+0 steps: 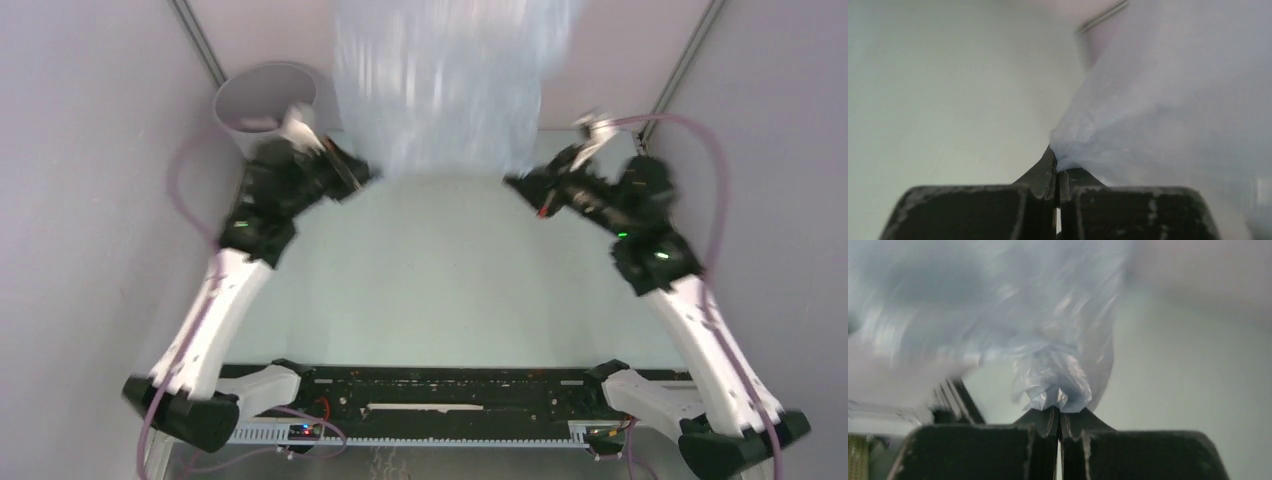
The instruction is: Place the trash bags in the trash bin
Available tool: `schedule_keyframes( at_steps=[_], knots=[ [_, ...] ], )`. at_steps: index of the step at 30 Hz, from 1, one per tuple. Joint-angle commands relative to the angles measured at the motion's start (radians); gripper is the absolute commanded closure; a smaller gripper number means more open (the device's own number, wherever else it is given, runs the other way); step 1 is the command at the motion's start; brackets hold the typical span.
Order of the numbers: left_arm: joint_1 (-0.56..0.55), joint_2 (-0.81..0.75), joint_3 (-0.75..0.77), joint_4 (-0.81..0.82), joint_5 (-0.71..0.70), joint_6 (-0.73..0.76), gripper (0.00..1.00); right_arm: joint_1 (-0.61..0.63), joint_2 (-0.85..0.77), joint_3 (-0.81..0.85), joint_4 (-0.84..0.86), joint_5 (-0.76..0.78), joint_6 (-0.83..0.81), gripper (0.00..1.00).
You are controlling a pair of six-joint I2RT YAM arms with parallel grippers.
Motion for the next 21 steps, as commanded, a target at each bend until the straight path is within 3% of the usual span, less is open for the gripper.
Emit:
schedule_keyframes(
  at_steps=[1,6,9,11,14,16,21],
  knots=[
    [-0.013,0.061,-0.623,-0.082,-0.027,0.051,1.00,0.026,0.062,-0.411,-0.132,0.040,-0.014,1.00],
    [-0.086,-0.194,-0.903,-0.031,-0.060,-0.004,1.00,0.140,-0.035,-0.566,-0.306,0.107,-0.041,1.00],
    [-0.088,-0.313,-0.903,-0.038,-0.048,-0.038,1.00,0.168,-0.130,-0.583,-0.296,0.114,-0.035,1.00],
    [-0.084,-0.321,-0.815,-0.055,-0.056,-0.036,1.00,0.157,-0.154,-0.545,-0.262,0.117,-0.028,1.00],
    [-0.063,-0.186,-0.540,-0.088,-0.035,0.006,1.00,0.103,-0.090,-0.379,-0.214,0.094,-0.039,1.00],
    [-0.042,-0.053,-0.268,-0.156,-0.025,0.052,1.00,0.052,0.013,-0.182,-0.234,0.053,-0.053,1.00],
    [-0.015,0.270,0.565,-0.285,0.086,0.092,1.00,-0.050,0.263,0.514,-0.430,-0.034,-0.036,1.00]
  ],
)
